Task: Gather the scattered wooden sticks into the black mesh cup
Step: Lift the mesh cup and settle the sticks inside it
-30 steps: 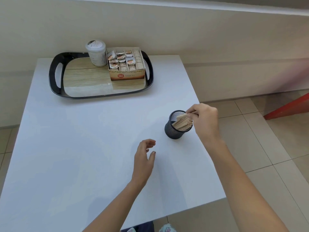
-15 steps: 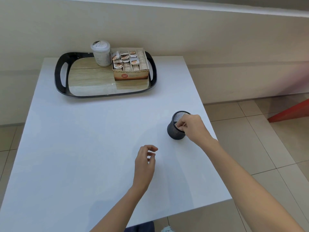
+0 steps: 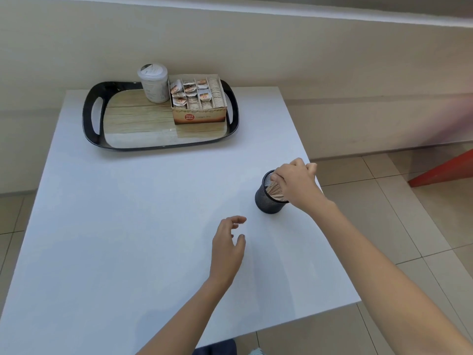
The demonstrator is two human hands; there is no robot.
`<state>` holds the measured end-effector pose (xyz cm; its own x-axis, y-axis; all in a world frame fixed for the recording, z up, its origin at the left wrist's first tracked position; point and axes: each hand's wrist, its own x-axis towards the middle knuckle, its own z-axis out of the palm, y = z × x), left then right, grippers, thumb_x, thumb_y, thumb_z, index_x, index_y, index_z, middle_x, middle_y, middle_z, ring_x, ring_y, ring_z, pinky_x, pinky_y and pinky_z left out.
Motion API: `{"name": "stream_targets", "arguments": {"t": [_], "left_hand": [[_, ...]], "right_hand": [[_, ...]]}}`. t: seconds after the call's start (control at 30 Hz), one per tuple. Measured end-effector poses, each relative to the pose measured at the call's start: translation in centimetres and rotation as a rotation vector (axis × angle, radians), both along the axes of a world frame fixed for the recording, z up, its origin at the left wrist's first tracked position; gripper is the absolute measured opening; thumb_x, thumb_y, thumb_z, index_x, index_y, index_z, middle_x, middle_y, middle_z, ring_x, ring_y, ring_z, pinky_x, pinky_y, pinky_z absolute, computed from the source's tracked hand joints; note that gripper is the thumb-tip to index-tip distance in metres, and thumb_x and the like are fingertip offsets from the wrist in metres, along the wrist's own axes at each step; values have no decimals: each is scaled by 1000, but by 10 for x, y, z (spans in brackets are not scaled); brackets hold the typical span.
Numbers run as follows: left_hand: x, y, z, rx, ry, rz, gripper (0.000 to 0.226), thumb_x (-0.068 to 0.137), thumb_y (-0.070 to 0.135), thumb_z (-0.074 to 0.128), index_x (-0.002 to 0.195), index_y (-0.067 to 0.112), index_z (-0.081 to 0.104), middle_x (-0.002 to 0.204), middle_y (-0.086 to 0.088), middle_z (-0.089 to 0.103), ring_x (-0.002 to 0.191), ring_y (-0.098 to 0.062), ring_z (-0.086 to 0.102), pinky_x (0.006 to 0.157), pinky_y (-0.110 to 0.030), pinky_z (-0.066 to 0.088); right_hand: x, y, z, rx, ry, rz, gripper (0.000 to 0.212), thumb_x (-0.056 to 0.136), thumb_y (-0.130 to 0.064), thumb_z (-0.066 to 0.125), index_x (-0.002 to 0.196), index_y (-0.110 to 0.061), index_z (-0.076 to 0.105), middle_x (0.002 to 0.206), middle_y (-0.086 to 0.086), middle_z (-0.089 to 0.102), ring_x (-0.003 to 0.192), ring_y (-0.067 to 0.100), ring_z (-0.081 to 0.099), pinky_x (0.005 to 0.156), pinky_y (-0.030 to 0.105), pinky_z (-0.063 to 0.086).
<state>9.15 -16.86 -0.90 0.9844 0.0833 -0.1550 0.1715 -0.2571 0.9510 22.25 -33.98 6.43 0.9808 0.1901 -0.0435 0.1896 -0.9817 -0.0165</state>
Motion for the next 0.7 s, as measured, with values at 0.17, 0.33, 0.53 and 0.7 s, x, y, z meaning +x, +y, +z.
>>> {"name": "stream_targets", "arguments": {"t": [0.17,0.33,0.53,0.7], "left_hand": [[36,-24,11,-6,67,-134,64,85,10,64,142,18,36,143,8,41,130,-8,39,106,-23,33],[71,-46,15,-45,82,-201,94,74,13,77,150,17,21,153,4,30,140,-12,29,110,-24,29],[96,-60,9,-75,50,-222,108,60,9,85,148,19,23,142,3,47,130,-15,46,104,-42,44],[101,-61,4,-126,40,-261,111,57,21,90,144,31,22,142,7,46,128,-12,49,105,-41,45]], "right_hand": [[2,4,3,-2,126,67,19,90,-29,55,101,-30,70,106,-13,64,108,21,36,81,37,19],[3,3,5,-106,125,138,19,93,-23,50,101,-28,67,101,-13,65,105,21,35,82,37,20],[4,10,-2,-352,211,106,14,93,-22,47,97,-20,60,99,-4,63,117,27,33,93,40,25],[4,17,-4,-476,252,83,13,91,-20,48,82,-25,56,100,-3,65,126,28,26,97,41,23]]}}
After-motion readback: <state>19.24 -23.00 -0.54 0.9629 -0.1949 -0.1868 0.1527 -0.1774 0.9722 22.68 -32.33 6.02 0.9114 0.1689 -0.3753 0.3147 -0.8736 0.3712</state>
